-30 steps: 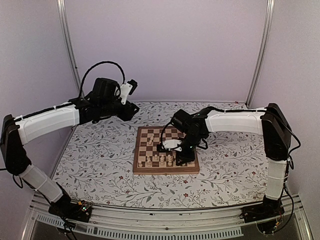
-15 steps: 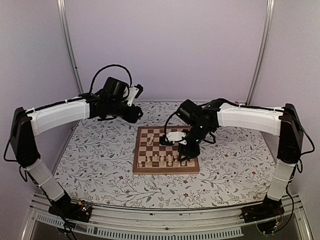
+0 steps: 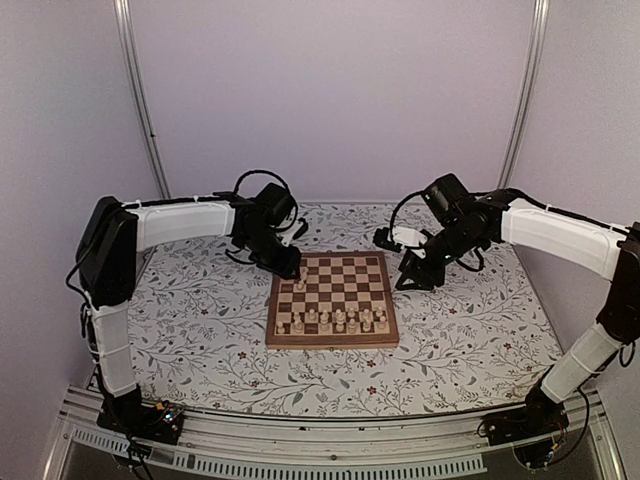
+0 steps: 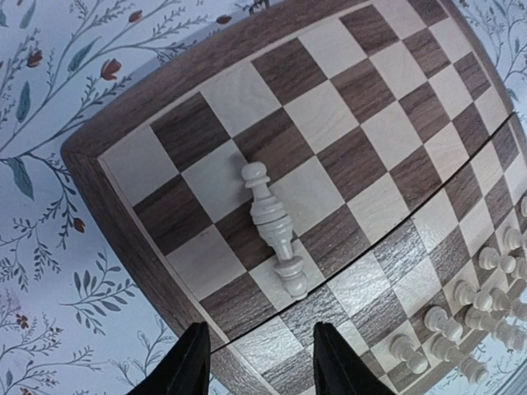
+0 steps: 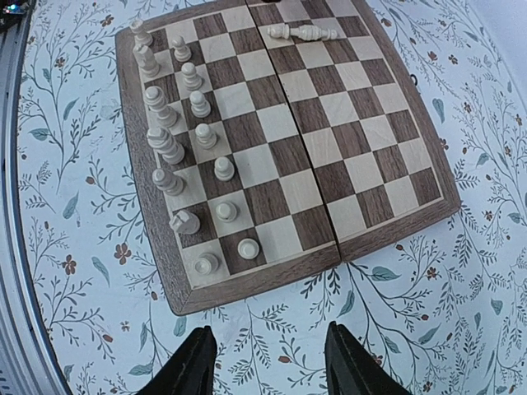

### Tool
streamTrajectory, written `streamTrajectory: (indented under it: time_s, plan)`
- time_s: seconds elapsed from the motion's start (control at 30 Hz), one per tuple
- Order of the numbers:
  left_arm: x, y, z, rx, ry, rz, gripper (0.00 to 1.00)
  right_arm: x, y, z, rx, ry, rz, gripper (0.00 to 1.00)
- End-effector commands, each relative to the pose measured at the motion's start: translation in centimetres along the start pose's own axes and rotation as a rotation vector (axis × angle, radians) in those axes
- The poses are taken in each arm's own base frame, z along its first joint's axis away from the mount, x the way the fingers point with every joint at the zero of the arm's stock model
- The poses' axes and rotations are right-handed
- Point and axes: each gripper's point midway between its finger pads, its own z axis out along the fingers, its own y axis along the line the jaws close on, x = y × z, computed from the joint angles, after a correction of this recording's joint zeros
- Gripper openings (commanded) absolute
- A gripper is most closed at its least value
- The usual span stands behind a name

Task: Set up the chess pieces on the board
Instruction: Pick up the chess piece from the chessboard.

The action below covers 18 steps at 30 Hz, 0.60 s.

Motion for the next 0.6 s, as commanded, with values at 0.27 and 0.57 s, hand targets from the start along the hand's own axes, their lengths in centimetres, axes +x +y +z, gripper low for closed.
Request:
streamTrajectory:
  time_s: [0.27, 0.57]
  plan:
    - [0.8, -2.2, 2.7, 0.019, 0.09, -0.004, 0.45, -1.2, 0.6, -0.3, -0.009, -0.103, -0.004, 0.48]
    - [0.5, -2.3, 4.9, 0.007, 0.111, 0.01, 0.43, -1.0, 0.6, 0.1, -0.009, -0.101, -0.002, 0.48]
